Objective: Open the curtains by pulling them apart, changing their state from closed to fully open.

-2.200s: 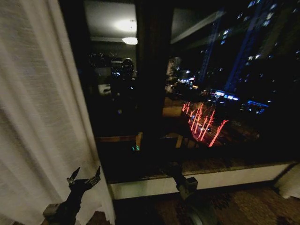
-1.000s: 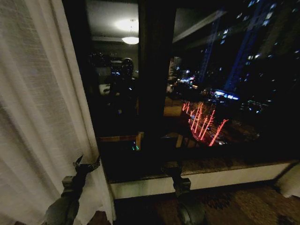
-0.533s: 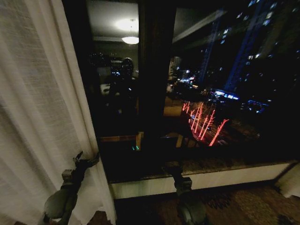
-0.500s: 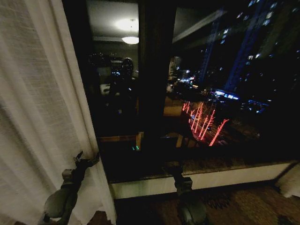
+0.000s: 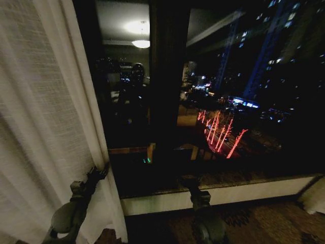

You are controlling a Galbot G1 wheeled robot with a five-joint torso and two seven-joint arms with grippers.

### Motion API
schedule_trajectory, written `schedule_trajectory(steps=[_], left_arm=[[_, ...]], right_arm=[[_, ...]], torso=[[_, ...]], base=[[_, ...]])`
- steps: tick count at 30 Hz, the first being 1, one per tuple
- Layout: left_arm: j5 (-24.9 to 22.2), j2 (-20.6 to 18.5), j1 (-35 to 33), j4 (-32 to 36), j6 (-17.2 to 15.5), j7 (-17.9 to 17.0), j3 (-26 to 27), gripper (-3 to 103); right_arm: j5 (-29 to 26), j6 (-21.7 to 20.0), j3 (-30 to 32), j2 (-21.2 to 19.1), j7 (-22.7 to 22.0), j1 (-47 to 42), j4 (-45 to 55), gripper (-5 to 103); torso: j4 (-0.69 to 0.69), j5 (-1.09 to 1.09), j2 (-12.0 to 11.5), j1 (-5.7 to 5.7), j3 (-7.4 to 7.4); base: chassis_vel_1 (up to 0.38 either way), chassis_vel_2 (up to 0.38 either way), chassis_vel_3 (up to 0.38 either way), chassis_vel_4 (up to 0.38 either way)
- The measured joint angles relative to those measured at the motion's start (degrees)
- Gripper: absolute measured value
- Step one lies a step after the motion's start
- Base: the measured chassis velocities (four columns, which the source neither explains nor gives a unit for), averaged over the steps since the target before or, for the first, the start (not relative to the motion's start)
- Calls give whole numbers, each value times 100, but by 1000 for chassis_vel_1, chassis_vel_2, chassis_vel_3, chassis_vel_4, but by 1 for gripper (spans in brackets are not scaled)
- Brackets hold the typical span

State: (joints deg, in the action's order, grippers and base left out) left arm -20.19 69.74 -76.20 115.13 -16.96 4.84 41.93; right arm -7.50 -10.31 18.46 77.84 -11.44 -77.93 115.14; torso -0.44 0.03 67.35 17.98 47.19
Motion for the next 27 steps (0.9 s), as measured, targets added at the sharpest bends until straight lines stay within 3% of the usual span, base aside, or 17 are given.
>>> schedule_trajectory(steps=[4,7,9,20,27], left_arm=[[-10,20,-76,58,3,-1,41,20],[-11,39,-110,77,12,-1,58,14],[-11,70,-155,107,21,-1,74,3],[-12,114,-270,208,33,-1,153,0],[-8,134,-321,292,34,-1,158,0]], right_arm=[[163,-13,-68,5,76,-37,85,100],[283,-20,-95,-5,121,-66,118,100],[380,-29,-140,-19,135,-90,147,100],[438,-35,-230,-43,135,-105,156,100],[429,-35,-235,-94,136,-87,134,100]], torso=[[0,0,0,0,0],[0,0,0,0,0],[0,0,0,0,0],[-1,0,0,0,0],[-1,1,0,0,0]], base=[[0,0,0,0],[0,0,0,0],[0,0,0,0],[20,24,-25,-23],[166,161,-155,-163]])
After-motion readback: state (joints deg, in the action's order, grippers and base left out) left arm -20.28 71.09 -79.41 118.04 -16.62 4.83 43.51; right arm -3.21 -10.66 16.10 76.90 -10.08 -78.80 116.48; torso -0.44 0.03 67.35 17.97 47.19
